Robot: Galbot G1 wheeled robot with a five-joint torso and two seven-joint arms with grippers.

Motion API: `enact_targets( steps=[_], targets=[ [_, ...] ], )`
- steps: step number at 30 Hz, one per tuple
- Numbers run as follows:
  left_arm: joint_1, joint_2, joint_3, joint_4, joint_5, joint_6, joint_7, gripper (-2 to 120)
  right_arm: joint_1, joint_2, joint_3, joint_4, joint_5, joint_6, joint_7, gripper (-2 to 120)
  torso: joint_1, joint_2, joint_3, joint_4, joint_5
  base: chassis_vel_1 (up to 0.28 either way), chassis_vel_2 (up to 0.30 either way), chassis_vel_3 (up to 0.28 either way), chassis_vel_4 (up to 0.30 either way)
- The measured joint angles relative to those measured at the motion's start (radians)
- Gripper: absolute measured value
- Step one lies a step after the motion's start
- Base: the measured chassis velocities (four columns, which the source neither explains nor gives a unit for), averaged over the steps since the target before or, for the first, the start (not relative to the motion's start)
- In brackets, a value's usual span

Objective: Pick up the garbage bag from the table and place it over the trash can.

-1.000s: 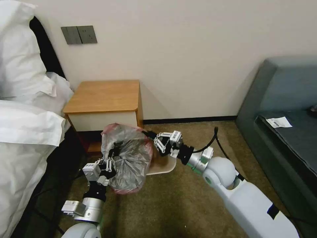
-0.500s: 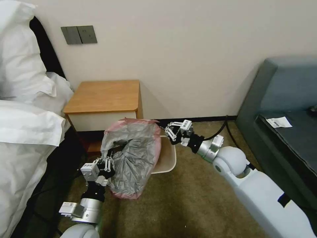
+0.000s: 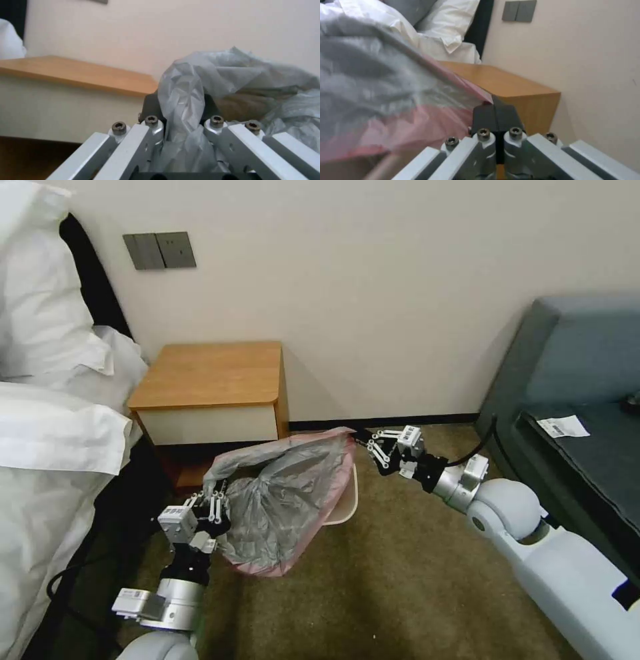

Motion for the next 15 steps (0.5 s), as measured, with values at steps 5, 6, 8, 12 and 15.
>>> enact_targets(
  steps=[5, 6, 8, 12, 15],
  targets=[
    [0.008, 0.009, 0.003, -0.035, -0.059, 0.019, 0.001, 11, -0.01, -0.002, 0.012, -0.017, -0.003, 0.006, -0.003, 0, 0.0, 0.0, 0.0, 0.0001, 0.0, 0.0, 0.0, 0.0, 0.0],
    [0.009, 0.01, 0.004, -0.045, -0.081, 0.029, -0.001, 11, -0.014, -0.001, 0.016, -0.022, -0.004, 0.009, -0.005, 0, 0.0, 0.0, 0.0, 0.0001, 0.0, 0.0, 0.0, 0.0, 0.0],
    [0.008, 0.01, 0.004, -0.058, -0.112, 0.044, -0.011, 11, -0.025, 0.001, 0.026, -0.029, -0.006, 0.014, -0.008, 0, 0.0, 0.0, 0.0, 0.0001, 0.0, 0.0, 0.0, 0.0, 0.0],
    [0.003, 0.01, 0.001, -0.062, -0.135, 0.053, -0.026, 11, -0.041, 0.008, 0.037, -0.031, -0.011, 0.017, -0.01, 0, 0.0, 0.0, 0.0, 0.0001, 0.0, 0.0, 0.0, 0.0, 0.0],
    [-0.004, 0.007, 0.0, -0.064, -0.155, 0.066, -0.044, 11, -0.062, 0.021, 0.05, -0.027, -0.021, 0.022, -0.014, 0, 0.0, 0.0, 0.0, 0.0, -0.0002, 0.0, 0.0, 0.0, 0.0]
  ],
)
